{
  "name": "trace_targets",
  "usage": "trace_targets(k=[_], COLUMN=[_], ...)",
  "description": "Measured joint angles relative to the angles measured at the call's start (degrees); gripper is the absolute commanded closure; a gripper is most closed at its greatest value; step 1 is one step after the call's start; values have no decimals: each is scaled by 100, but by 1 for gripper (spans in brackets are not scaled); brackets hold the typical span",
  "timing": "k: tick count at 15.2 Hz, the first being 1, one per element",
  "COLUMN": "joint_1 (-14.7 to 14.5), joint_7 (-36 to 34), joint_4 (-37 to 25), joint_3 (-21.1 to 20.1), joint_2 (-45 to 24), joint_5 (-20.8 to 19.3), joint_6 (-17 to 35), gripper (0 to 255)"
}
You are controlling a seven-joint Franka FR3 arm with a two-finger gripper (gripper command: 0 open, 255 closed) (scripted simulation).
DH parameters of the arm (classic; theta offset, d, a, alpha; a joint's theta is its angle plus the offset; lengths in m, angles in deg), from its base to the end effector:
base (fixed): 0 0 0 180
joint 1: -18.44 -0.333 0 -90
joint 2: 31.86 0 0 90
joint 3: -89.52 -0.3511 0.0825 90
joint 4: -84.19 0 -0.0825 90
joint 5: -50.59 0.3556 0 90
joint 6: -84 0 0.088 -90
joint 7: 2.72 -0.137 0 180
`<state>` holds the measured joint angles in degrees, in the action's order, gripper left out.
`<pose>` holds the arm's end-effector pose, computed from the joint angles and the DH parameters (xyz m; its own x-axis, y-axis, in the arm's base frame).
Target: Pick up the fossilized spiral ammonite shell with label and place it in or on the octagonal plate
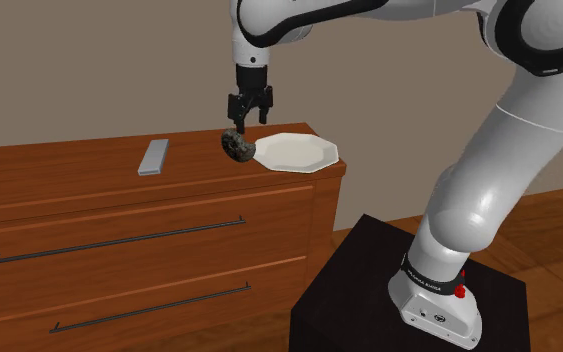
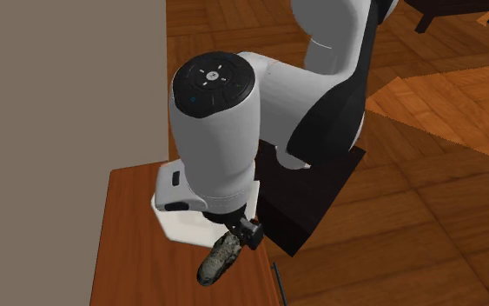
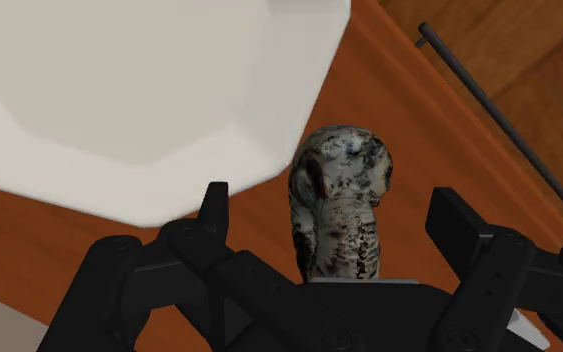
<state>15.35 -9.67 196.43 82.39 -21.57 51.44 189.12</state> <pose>0.4706 0.0908 0.5676 0.9972 0.0521 0.0545 0.0522 -0.9986 0.0011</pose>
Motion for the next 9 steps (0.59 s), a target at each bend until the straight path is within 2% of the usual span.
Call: trace_targets(k=[4, 9], joint_1=[-38, -58], joint_7=[-204, -269], joint_4=[-826, -699], joint_3=[-97, -122], joint_2=[-771, -928], joint_5=[-167, -204], joint_6=[50, 353], gripper=[0, 0])
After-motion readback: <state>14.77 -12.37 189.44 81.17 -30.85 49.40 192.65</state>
